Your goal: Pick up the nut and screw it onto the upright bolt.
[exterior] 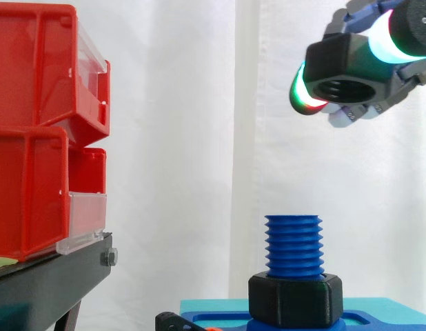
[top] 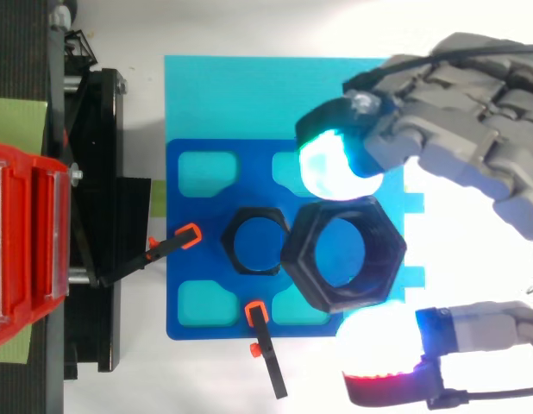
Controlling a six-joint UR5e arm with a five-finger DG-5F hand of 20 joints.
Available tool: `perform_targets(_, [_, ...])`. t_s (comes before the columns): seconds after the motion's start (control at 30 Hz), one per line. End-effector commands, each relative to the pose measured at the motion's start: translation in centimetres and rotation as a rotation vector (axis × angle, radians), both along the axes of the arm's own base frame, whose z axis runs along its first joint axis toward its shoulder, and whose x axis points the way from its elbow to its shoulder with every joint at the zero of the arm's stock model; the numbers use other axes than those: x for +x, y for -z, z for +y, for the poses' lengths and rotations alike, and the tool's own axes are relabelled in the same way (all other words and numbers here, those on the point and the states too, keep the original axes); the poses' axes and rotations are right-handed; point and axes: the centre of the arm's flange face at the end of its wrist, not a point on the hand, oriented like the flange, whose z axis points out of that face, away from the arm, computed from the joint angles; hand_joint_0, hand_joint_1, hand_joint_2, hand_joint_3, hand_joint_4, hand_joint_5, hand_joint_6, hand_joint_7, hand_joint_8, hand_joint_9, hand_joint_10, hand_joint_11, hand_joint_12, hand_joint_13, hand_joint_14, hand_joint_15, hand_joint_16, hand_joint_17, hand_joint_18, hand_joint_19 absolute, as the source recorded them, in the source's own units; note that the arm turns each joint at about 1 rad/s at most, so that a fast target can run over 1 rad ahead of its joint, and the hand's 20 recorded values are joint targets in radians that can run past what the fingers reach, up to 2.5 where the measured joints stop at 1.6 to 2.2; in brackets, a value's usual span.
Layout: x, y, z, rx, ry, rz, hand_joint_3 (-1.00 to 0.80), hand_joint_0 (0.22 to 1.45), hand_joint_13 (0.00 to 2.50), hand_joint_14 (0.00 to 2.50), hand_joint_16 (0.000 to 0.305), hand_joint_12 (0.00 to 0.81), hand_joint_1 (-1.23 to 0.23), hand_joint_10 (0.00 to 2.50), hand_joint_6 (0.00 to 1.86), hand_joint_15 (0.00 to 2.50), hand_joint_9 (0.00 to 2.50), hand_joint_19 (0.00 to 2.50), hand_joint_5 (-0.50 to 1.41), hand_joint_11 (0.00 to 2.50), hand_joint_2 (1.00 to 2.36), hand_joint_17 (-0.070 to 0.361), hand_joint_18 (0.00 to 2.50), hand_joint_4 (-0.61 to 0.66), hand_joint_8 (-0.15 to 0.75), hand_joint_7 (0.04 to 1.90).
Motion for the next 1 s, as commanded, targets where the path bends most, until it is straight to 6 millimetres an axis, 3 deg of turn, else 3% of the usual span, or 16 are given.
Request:
perform_targets(0.0, [1.0,0.1,-0.1,0.000,-0.024,-0.019,-0.50,0.56,0.64,0.00,0.046,0.380,-0.64,0.01,0.50,0.12,0.66,0.20,-0.14,0.19,1.00,0.103,0.54,0.28,0.325,1.14])
perform_targets(0.03, [1.7,1.2,0.1,-0.006,-0.042,-0.013,-0.50,0.56,0.64,0.00,0.046,0.380,-0.64,0.01,0.50,0.12,0.66,0.20,-0.14,0.19,1.00,0.103,0.54,0.28,0.324,1.14])
perform_targets(0.1, [2.0,1.0,0.1,-0.006,-0.060,-0.024,-0.50,0.56,0.65,0.00,0.046,0.379,-0.64,0.01,0.50,0.12,0.66,0.20,-0.14,0.20,1.00,0.103,0.55,0.28,0.325,1.14])
perform_targets(0.37, [3.9,3.2,-0.2,-0.013,-0.085,-0.003,-0.50,0.56,0.65,0.00,0.046,0.381,-0.64,0.01,0.50,0.12,0.67,0.20,-0.14,0.20,1.00,0.103,0.55,0.29,0.327,1.14])
perform_targets(0.63, [3.9,3.6,-0.4,-0.019,-0.094,0.014,-0.50,0.56,0.66,0.00,0.046,0.381,-0.64,0.01,0.50,0.13,0.68,0.20,-0.14,0.19,1.00,0.104,0.55,0.29,0.329,1.13])
perform_targets(0.77, [3.9,5.7,-1.0,-0.024,-0.090,0.079,-0.50,0.56,0.66,0.00,0.046,0.381,-0.64,0.01,0.50,0.13,0.68,0.20,-0.14,0.19,1.00,0.104,0.55,0.29,0.333,1.13])
perform_targets(0.97, [3.9,5.7,-1.3,-0.016,-0.099,0.077,-0.50,0.56,0.67,0.00,0.046,0.382,-0.64,0.01,0.50,0.14,0.69,0.21,-0.14,0.19,1.00,0.103,0.56,0.29,0.336,1.13])
